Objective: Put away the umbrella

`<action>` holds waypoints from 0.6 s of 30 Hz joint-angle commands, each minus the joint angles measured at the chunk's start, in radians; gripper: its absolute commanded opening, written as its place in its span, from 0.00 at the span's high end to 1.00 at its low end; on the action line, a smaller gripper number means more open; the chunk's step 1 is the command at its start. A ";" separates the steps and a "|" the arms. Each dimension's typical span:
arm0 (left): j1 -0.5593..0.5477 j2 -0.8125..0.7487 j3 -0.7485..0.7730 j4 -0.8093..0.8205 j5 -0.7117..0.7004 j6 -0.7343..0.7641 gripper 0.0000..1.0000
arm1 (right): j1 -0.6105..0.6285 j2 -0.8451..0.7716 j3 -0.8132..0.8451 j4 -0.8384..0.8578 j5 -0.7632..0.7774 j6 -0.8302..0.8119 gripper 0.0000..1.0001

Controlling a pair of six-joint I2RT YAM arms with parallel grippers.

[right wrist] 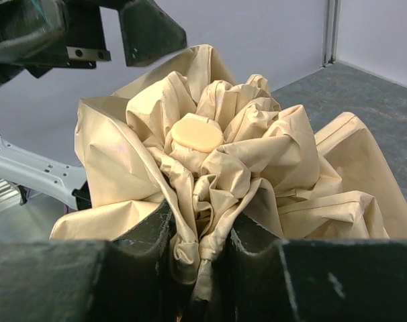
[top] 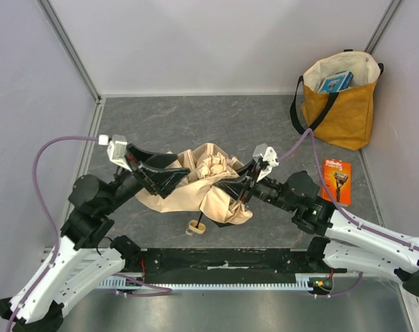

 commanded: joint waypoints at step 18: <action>0.001 0.005 -0.008 -0.066 0.020 -0.054 0.01 | 0.006 -0.125 0.130 -0.183 -0.112 -0.212 1.00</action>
